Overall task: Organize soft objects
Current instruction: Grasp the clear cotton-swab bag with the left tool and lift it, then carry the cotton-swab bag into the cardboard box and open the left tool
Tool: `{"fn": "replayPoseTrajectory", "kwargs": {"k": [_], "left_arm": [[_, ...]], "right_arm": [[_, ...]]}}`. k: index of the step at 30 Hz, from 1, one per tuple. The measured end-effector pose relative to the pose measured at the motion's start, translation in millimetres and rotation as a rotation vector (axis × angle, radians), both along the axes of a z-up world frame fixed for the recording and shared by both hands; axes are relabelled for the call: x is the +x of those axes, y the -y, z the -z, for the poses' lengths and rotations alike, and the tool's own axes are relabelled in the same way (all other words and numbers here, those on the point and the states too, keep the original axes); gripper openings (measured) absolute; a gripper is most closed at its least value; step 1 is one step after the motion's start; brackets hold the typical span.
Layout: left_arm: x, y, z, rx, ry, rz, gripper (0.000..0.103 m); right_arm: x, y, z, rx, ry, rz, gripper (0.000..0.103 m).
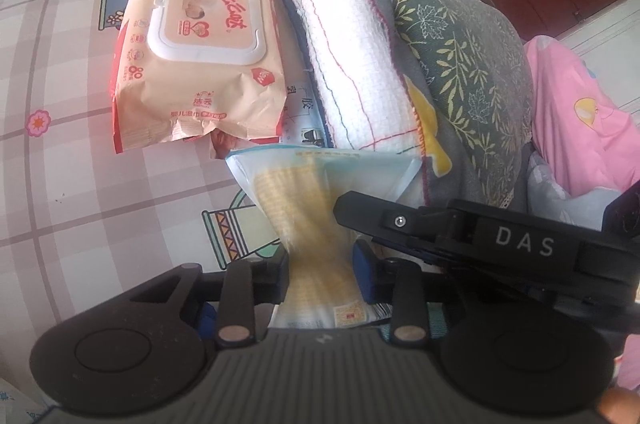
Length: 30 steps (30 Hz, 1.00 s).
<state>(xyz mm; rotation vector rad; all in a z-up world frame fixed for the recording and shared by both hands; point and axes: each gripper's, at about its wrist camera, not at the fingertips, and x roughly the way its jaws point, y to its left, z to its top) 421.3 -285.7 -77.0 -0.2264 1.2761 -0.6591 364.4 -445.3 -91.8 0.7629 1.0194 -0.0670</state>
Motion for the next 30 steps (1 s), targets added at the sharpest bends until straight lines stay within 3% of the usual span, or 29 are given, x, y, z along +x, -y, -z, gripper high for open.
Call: {"fn": "replayPoseTrajectory", "kwargs": {"k": [8, 15, 24, 30], "left_arm": [[-21.2, -29.7, -58.6, -0.03, 0.097, -0.021, 0.033], [-57.5, -95.8, -125.0, -0.028, 0.18, -0.057, 0.033], [-112.6, -247.3, -185.5, 0.07, 0.274, -0.209, 0.033], [-137.1, -359.0, -184.6, 0.158, 0.26, -0.335, 0.033]], "right_arm": [[-12.5, -20.6, -53.1, 0.011, 0.1, -0.012, 0.027], [-37.0, -69.1, -115.2, 0.017, 0.193, -0.084, 0.027], [-74.0, -212.6, -175.5, 0.106, 0.291, -0.279, 0.027], [-81.2, -337.2, -180.8, 0.187, 0.28, -0.424, 0.027]]}}
